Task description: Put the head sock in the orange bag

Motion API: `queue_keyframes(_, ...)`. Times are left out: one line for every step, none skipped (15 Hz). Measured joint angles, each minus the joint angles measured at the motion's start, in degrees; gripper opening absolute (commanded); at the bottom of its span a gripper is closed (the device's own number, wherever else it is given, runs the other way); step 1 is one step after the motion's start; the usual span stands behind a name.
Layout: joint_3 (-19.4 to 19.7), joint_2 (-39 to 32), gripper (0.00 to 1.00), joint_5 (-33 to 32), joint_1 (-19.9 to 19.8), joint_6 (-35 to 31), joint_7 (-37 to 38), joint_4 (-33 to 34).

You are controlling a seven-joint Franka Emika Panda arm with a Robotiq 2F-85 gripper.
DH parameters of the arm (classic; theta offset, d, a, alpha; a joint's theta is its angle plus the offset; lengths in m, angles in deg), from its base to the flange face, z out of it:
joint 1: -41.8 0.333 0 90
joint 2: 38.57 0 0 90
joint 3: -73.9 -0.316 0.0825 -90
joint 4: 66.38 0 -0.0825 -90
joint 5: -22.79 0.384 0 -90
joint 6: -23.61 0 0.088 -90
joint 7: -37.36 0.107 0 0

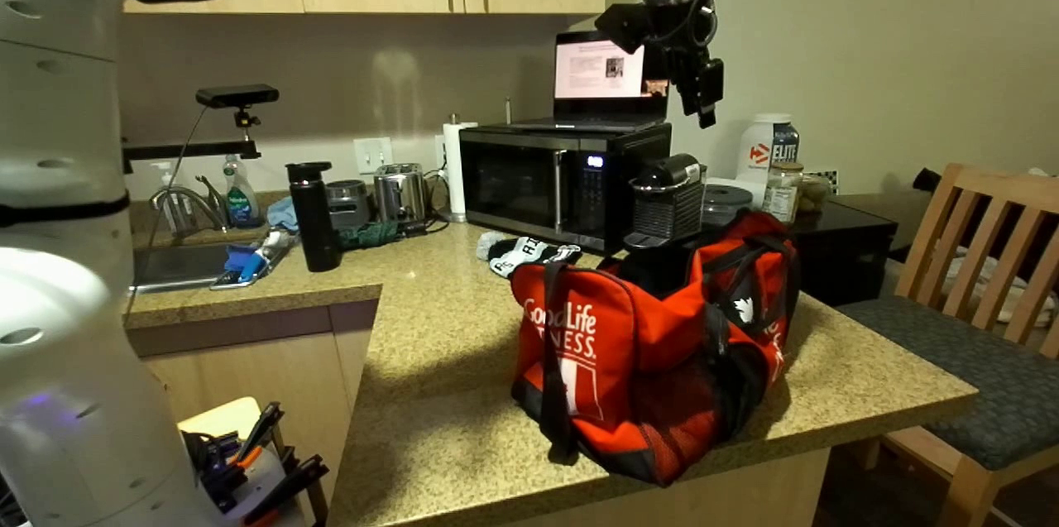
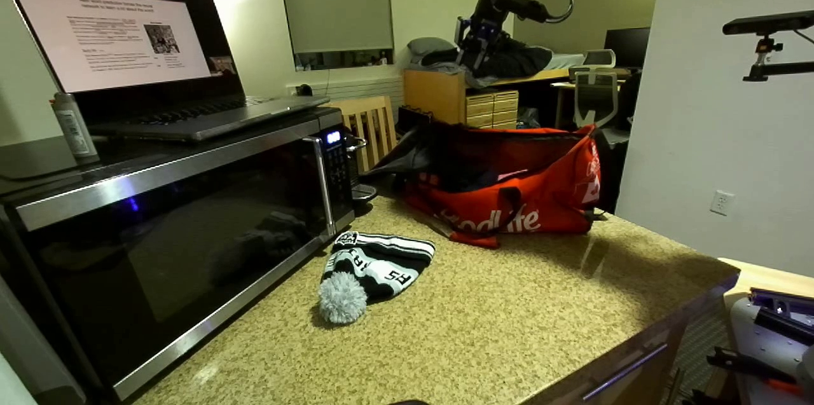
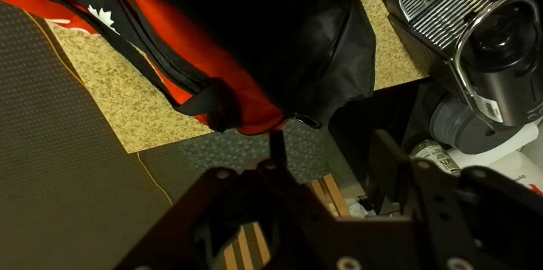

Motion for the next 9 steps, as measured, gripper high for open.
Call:
queue_keyframes(0.2, 0.1, 0.93, 0.0, -0.1, 0.0, 0.6, -0.1)
queue_keyframes(0.3, 0.1, 0.98, 0.0, -0.2, 0.0, 1.1, -0.1)
queue_keyframes(0.4, 0.1, 0.99, 0.0, -0.2, 0.0, 1.5, -0.1)
queue_keyframes(0.5, 0.2, 1.0, 0.0, -0.3, 0.0, 1.7, -0.1)
queue_keyframes(0.4, 0.3, 1.0, 0.0, -0.2, 0.0, 1.7, -0.1)
queue_keyframes(0.3, 0.5, 1.0, 0.0, -0.2, 0.1, 1.7, -0.1)
queue_keyframes(0.0, 0.6, 1.0, 0.0, -0.1, 0.2, 1.7, -0.1)
queue_keyframes(-0.3, 0.8, 1.0, 0.1, -0.1, 0.2, 1.7, -0.1)
queue_keyframes(-0.9, 1.0, 1.0, 0.2, 0.0, 0.4, 1.6, -0.1)
